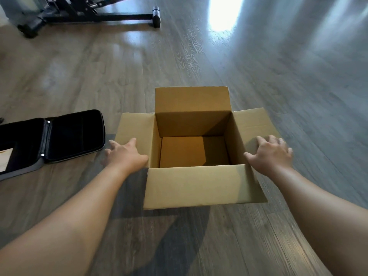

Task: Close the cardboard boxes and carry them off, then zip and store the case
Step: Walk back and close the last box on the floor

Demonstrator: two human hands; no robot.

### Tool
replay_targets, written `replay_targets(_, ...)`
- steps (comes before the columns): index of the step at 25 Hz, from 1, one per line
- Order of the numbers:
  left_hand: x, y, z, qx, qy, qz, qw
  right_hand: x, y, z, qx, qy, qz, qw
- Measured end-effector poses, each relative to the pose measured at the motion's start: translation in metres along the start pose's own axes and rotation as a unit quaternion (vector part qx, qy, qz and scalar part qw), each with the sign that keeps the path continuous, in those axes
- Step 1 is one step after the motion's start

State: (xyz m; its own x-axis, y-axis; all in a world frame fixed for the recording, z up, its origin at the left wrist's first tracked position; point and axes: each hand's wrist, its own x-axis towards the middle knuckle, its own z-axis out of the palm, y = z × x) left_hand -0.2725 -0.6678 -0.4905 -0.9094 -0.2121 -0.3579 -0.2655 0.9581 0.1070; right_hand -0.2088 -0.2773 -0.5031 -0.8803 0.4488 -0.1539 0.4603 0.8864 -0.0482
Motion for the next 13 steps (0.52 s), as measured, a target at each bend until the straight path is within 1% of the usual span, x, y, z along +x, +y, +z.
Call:
replay_targets(2,0.000,-0.004,-0.004,-0.002,0.001,-0.008,1.000,-0.004,0.006,-0.004,0.021,-0.034,0.068,0.997)
replay_targets(4,-0.002,-0.004,-0.008,0.018,0.027,0.009,0.999,-0.007,0.006,-0.008,0.041,-0.036,0.088,0.995)
replay_targets(6,-0.010,0.003,-0.015,0.026,0.084,0.009,0.996,-0.009,0.002,-0.013,0.055,-0.002,0.084,0.995)
replay_targets(8,-0.020,0.014,-0.027,0.024,0.160,0.025,0.987,-0.010,-0.003,-0.021,0.074,0.064,0.064,0.993)
replay_targets(10,-0.025,0.026,-0.036,0.018,0.237,0.085,0.968,-0.010,-0.009,-0.028,0.086,0.149,0.012,0.985)
replay_targets(11,-0.026,0.032,-0.038,0.008,0.266,0.130,0.955,-0.010,-0.014,-0.030,0.094,0.185,-0.017,0.978)
replay_targets(12,-0.027,0.037,-0.037,-0.010,0.278,0.186,0.942,-0.010,-0.019,-0.032,0.107,0.214,-0.048,0.970)
replay_targets(13,-0.029,0.042,-0.034,-0.040,0.270,0.250,0.929,-0.010,-0.025,-0.033,0.125,0.236,-0.087,0.960)
